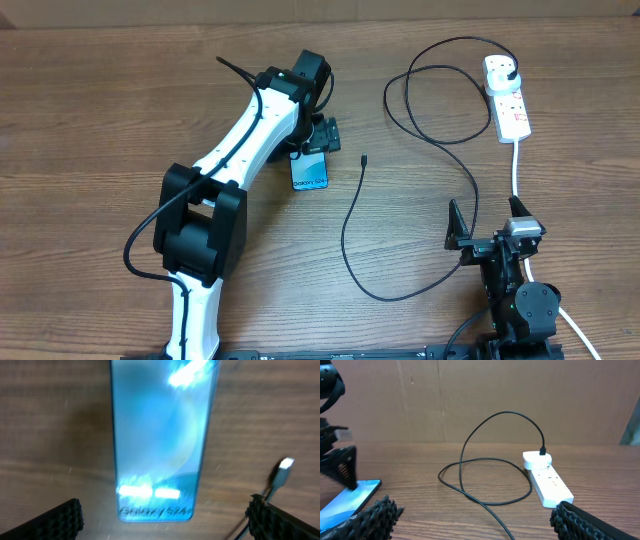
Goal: Plug charger to phone and switch on socket
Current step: 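Lower the left gripper and close it on the phone's sides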
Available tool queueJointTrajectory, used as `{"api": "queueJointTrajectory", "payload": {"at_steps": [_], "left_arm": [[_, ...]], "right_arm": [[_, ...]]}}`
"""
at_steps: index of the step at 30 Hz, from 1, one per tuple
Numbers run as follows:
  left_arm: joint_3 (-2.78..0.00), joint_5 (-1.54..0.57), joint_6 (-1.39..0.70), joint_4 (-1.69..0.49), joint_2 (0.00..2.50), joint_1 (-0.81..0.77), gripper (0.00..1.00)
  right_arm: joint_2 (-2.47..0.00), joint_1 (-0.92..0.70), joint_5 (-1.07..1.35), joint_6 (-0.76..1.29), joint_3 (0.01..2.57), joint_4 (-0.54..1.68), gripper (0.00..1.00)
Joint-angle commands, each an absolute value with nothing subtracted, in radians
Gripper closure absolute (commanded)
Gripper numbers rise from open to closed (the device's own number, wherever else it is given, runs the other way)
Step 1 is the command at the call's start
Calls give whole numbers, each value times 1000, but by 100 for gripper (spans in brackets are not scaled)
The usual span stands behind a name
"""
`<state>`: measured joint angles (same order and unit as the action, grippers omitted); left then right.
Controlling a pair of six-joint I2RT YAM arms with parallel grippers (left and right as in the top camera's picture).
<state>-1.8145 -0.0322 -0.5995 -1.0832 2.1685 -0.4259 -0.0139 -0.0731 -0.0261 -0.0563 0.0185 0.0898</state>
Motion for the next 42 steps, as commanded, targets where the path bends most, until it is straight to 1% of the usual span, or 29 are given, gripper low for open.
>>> {"api": "queueJointTrajectory", "payload": {"at_steps": [1, 8, 18, 24, 34, 36, 38, 42], "left_arm": [[-1831, -8, -583, -1037, 2178, -429, 0], [-1828, 83, -587, -1019, 2187, -429, 0], [-1823, 75, -587, -997, 2188, -454, 0], [-1806, 115, -580, -998, 2188, -473, 0], [-1800, 118, -580, -994, 2191, -463, 0], [-1799, 97, -580, -994, 2196, -450, 0], [-1800, 30, -580, -995, 2204, -434, 0], [-1798, 36, -580, -994, 2205, -434, 0]], "right_arm": [[-3, -78, -25, -53, 9, 84, 0], [-3, -78, -25, -52, 9, 84, 0], [-3, -78, -25, -53, 9, 84, 0], [-3, -78, -25, -52, 9, 84, 0], [-3, -78, -25, -53, 9, 84, 0], [-3, -78, -25, -53, 9, 84, 0], [-3, -78, -25, -53, 9, 84, 0], [-3, -78, -25, -53, 9, 84, 0]]}}
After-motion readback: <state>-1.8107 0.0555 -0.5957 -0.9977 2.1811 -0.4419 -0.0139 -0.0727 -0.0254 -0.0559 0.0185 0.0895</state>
